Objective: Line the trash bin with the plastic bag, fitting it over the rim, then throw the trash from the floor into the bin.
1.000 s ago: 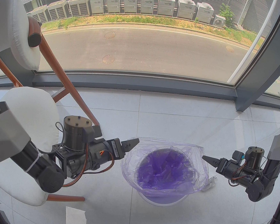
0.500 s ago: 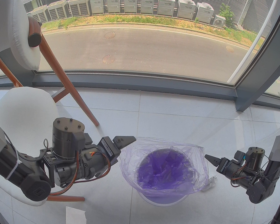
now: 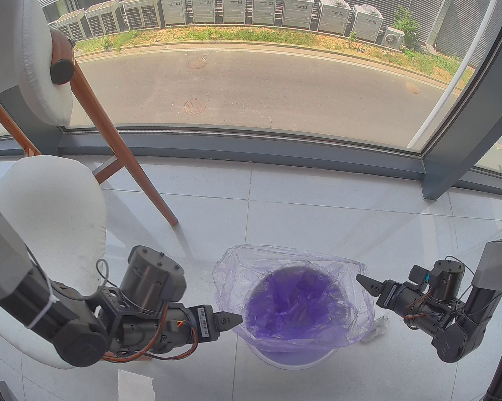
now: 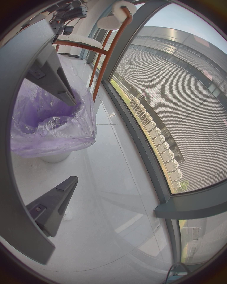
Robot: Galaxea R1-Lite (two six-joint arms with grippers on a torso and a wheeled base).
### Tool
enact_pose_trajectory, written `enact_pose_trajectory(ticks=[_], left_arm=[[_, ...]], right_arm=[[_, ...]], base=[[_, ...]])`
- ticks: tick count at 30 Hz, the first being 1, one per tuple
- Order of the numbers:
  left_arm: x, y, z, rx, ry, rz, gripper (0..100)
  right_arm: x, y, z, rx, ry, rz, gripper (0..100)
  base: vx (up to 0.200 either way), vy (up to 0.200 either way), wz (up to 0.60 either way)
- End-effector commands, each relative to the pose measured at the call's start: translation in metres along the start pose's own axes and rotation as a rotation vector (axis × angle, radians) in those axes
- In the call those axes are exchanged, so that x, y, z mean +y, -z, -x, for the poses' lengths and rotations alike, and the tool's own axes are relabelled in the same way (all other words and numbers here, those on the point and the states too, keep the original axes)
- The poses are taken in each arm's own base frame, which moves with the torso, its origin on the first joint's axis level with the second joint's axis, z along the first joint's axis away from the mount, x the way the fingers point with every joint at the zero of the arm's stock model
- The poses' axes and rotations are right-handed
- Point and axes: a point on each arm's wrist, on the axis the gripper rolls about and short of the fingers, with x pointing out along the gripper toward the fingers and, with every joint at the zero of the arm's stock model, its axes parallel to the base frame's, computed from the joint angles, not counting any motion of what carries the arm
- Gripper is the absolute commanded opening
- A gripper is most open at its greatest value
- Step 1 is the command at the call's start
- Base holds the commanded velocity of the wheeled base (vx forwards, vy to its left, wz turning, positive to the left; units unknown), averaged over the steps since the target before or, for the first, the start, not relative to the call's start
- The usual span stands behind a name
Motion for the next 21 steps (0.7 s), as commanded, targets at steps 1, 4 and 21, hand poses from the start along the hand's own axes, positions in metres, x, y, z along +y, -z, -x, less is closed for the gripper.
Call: enact_pose_trajectory(ticks=[1, 4, 21], left_arm=[[-0.004, 0.006, -0.037, 0.045, -0.022, -0.026, 100], [-0.007, 0.012, -0.048, 0.065, -0.026, -0.041, 100], [-0.002, 0.050, -0.032, 0.136, -0.089, -0.105, 0]], right_arm=[[-0.004, 0.009, -0.010, 0.030, 0.006, 0.024, 100], [-0.006, 0.013, -0.014, 0.038, 0.010, 0.022, 100], [-0.013, 0.024, -0.025, 0.051, 0.017, 0.015, 0]], base=[[0.000, 0.000, 0.00], [0.000, 0.000, 0.00], [0.000, 0.000, 0.00]])
